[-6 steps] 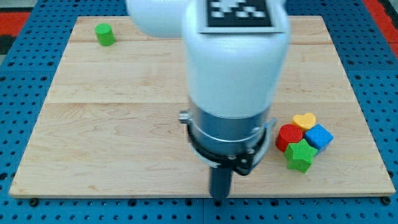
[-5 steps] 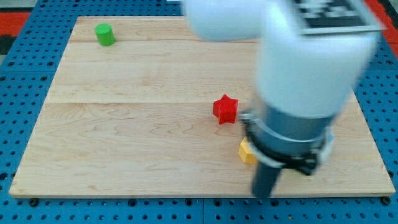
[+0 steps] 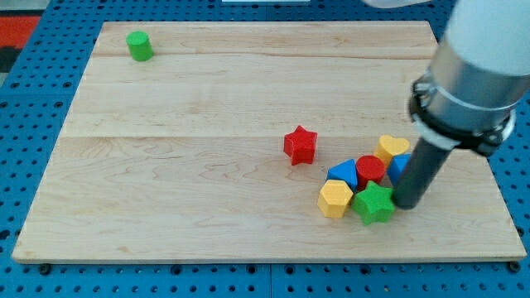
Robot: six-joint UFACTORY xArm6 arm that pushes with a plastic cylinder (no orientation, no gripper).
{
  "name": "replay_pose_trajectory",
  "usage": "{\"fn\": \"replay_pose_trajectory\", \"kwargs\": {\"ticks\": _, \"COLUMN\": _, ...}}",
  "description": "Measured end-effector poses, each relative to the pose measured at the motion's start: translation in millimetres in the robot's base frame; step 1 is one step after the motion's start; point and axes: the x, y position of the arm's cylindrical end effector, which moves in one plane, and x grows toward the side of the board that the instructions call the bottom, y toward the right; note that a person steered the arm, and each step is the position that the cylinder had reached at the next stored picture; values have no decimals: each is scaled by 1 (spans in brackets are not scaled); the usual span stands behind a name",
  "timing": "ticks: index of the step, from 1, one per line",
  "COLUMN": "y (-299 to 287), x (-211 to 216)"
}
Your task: Move the green star close to the red star
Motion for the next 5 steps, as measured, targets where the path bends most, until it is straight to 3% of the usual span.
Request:
{"fn": "replay_pose_trajectory", "kwargs": {"ticks": 1, "y": 17, "x": 15}}
{"fn": "replay_pose_trajectory", "kwargs": {"ticks": 5, "y": -100, "x": 21}}
